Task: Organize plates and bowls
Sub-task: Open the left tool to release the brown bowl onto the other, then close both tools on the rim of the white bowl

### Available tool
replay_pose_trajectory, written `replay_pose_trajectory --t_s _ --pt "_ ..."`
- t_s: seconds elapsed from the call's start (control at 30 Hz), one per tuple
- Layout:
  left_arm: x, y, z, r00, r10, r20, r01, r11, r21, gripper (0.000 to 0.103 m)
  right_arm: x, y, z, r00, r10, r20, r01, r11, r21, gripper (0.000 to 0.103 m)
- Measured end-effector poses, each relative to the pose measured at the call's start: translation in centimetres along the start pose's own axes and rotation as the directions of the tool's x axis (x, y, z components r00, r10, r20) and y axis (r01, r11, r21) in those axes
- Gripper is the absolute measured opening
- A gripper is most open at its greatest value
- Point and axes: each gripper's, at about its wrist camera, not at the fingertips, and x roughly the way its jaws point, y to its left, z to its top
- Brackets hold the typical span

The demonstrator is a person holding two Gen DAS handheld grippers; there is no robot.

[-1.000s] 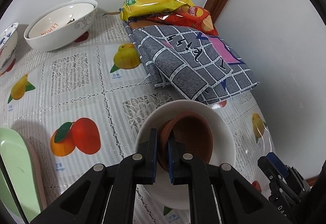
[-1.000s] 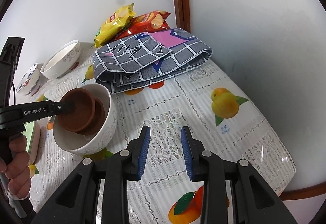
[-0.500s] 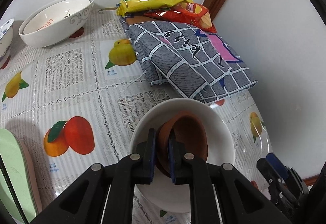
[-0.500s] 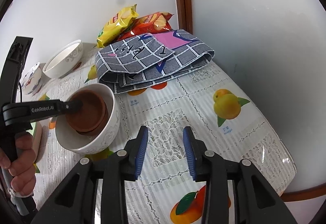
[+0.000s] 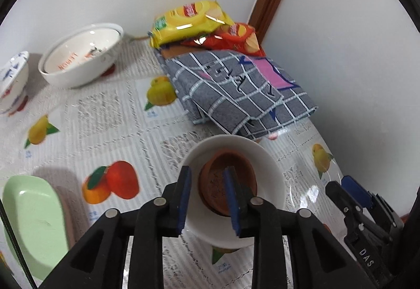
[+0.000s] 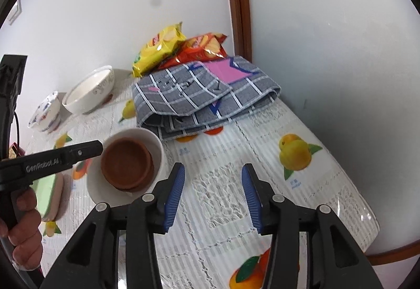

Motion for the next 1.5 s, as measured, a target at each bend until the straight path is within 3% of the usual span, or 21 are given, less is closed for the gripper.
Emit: replay_pose_trajectory --t_s 0.2,0.33,0.6,0.9,1.13,1.5 --pt "-0.6 1.0 -0.4 0.998 0.064 -0.009 -0.064 0.998 -0.009 0.028 0.1 1.0 0.9 0.999 0.039 0.011 -0.039 0.999 -0.014 0.045" --pt "-0.1 1.7 -0.7 0.997 0.063 -0.036 -0.064 0.998 -0.028 0.028 1.6 1.8 1.1 0.992 0.102 -0.070 -0.103 0.995 -0.015 0.045" --pt "1.9 1.9 -0.8 0.995 0.060 -0.074 -0.062 0.998 -0.029 0.028 4.4 2.9 0.7 0.981 0.129 -0.147 -0.133 0.991 -0.014 0.042" --pt "4.7 2.4 -0.6 0.990 0.073 -0.123 -0.078 0.996 -0.033 0.028 7.9 4.1 0.7 0.970 0.073 -0.233 -0.086 0.995 -0.045 0.037" --pt "6.1 2.8 -0.5 0.984 0.091 -0.151 -0.094 0.996 -0.014 0.028 9.3 4.8 0.8 0.968 0.012 -0.251 -0.031 0.997 -0.072 0.038" --pt "6.8 2.7 -0.6 0.985 0.088 -0.150 -0.088 0.996 0.007 0.028 10.0 4.6 0.6 0.970 0.011 -0.241 -0.026 0.998 -0.060 0.044"
